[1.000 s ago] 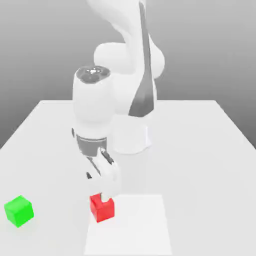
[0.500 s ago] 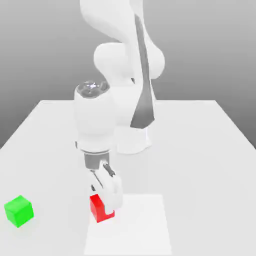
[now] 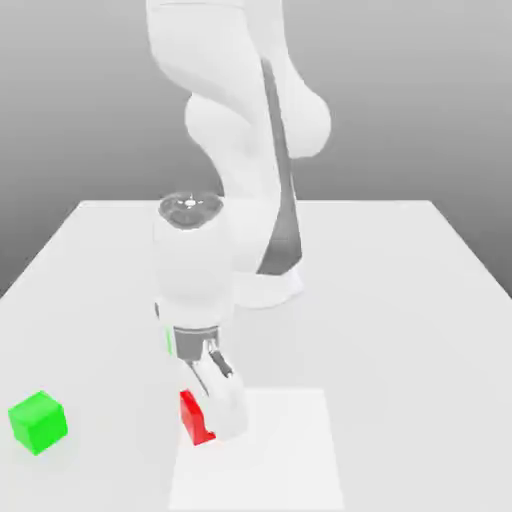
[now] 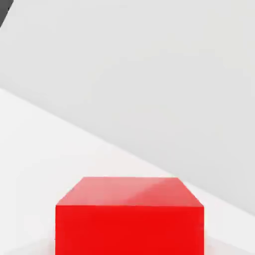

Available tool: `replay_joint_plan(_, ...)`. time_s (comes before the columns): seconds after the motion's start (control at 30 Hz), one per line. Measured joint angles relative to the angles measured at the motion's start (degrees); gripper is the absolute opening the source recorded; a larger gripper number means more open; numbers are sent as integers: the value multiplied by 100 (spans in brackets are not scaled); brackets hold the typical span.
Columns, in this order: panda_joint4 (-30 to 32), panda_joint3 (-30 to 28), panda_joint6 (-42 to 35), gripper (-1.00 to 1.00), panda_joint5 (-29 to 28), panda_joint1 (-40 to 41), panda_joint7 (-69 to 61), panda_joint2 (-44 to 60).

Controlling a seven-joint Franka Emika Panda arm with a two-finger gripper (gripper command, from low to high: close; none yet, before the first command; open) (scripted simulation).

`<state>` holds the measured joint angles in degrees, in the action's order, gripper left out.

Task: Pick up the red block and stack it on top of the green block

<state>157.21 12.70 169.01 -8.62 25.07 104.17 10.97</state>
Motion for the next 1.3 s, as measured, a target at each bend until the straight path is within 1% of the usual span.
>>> replay_joint_plan(0.13,24,279,-277,-100,473,167,-338,-374)
replay_joint_plan(0.27,61,386,-520,-100,768,198,-551,-681)
replay_joint_plan(0.4,119,417,-723,-100,877,202,-638,-906)
replay_joint_plan(0.57,179,412,-921,-100,860,212,-586,-1051)
replay_joint_plan(0.67,-24,184,-1080,-100,907,197,-298,-1021)
replay_joint_plan(0.8,-365,-109,-1304,-100,954,734,185,-930)
replay_joint_plan(1.2,-1412,-814,-1985,-100,810,1622,1872,-511)
replay_joint_plan(1.3,-1516,-896,-1697,-100,735,1644,2051,-127)
